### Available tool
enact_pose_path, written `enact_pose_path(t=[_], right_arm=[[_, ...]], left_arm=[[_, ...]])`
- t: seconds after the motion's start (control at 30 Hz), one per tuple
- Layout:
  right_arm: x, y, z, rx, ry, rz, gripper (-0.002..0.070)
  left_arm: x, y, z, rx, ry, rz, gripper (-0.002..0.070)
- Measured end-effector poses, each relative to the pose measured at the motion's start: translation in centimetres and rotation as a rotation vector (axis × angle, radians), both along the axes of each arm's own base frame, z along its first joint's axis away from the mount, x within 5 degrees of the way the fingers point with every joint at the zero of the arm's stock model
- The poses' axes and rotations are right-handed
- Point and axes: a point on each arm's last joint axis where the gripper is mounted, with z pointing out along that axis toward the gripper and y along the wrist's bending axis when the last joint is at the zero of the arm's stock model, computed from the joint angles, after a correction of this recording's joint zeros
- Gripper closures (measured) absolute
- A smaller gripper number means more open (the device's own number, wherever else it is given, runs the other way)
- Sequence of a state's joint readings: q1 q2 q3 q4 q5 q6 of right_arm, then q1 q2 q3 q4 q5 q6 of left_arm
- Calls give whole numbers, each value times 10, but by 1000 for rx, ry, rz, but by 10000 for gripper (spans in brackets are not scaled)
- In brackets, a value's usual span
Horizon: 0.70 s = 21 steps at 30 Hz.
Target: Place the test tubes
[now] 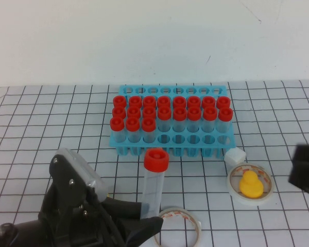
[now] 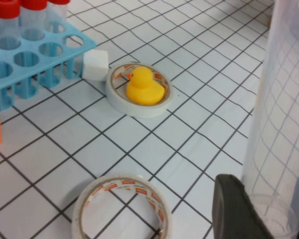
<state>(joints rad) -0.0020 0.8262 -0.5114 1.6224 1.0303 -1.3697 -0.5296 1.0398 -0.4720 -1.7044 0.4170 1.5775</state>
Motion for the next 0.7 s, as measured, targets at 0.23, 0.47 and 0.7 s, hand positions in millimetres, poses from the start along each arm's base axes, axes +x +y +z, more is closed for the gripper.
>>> enact_pose_path(t=[0.23, 0.47, 0.7], right_arm=[[31, 16, -1, 15, 13, 149, 193], [41, 54, -5, -88, -30, 203, 188], [55, 94, -9, -160, -40, 251, 186]], left_arm=[[-1, -1, 1, -7, -1, -19, 463], [-1, -1, 1, -7, -1, -19, 463], [-1, -1, 1, -7, -2, -21, 463]])
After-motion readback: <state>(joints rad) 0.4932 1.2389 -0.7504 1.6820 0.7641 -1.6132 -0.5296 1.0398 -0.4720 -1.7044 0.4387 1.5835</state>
